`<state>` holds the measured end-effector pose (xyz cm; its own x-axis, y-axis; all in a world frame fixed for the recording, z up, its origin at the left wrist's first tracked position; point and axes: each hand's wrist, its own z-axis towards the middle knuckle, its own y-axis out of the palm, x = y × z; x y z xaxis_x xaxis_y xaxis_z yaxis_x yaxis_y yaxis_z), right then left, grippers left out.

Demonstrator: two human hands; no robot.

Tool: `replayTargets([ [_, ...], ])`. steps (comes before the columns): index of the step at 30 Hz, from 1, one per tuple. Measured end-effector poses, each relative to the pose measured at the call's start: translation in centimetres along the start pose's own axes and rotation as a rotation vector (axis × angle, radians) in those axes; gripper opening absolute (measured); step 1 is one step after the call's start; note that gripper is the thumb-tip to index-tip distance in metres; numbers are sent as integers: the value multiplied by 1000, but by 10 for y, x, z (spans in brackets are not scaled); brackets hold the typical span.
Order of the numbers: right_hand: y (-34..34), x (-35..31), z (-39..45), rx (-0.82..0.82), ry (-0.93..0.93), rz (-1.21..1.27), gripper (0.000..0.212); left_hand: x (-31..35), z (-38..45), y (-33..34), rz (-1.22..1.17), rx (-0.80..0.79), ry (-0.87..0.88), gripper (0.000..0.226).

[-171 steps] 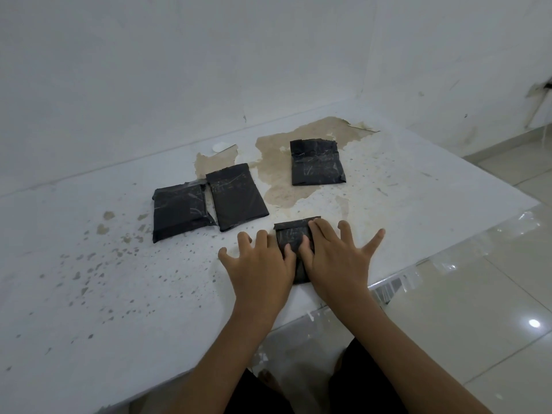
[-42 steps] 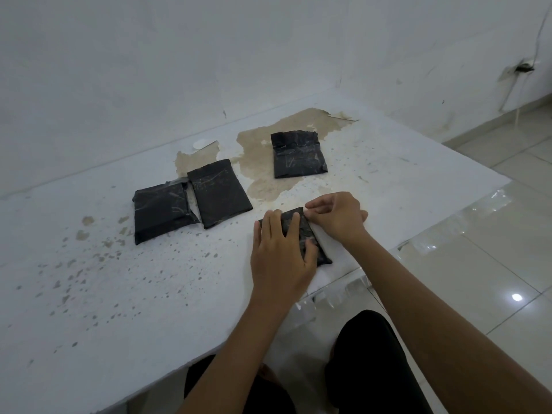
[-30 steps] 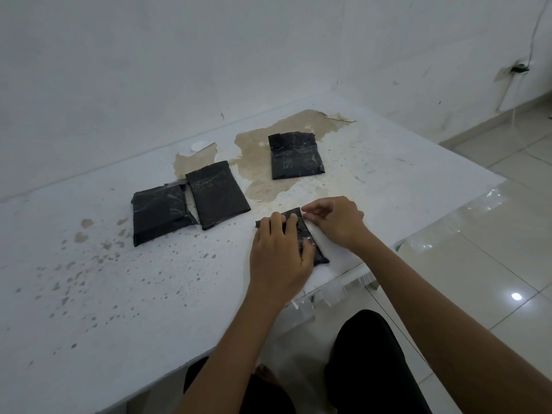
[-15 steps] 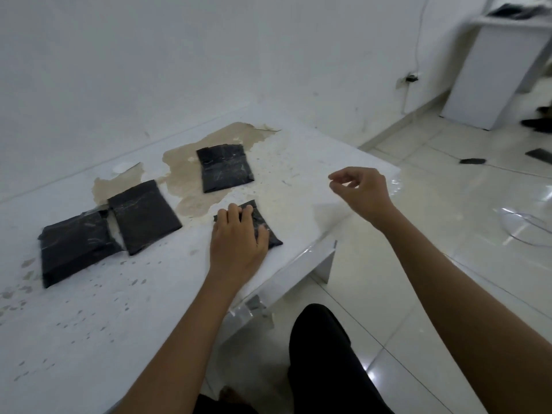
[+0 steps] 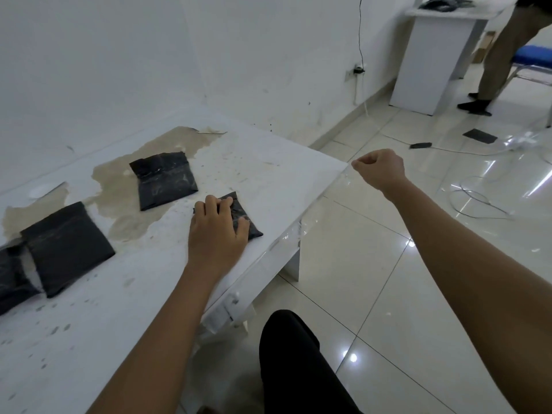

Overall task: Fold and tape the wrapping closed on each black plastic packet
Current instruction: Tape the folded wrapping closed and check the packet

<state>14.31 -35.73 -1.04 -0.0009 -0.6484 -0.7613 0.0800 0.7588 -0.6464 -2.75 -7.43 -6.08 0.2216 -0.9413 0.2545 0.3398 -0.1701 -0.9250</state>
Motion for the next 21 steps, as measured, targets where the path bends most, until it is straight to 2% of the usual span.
replayTargets([
  [5,0,-3,17,-130,28,-178,34,0,3,4,-27,37,3,59],
  [10,5,-3,23,-271,102,-267,59,0,2,5,-38,52,6,58],
  [16,8,-2,20,-232,75,-173,40,1,2,6,-38,58,2,58],
  [21,13,-3,18,-117,39,-105,26,0,2,7,-46,63,0,59],
])
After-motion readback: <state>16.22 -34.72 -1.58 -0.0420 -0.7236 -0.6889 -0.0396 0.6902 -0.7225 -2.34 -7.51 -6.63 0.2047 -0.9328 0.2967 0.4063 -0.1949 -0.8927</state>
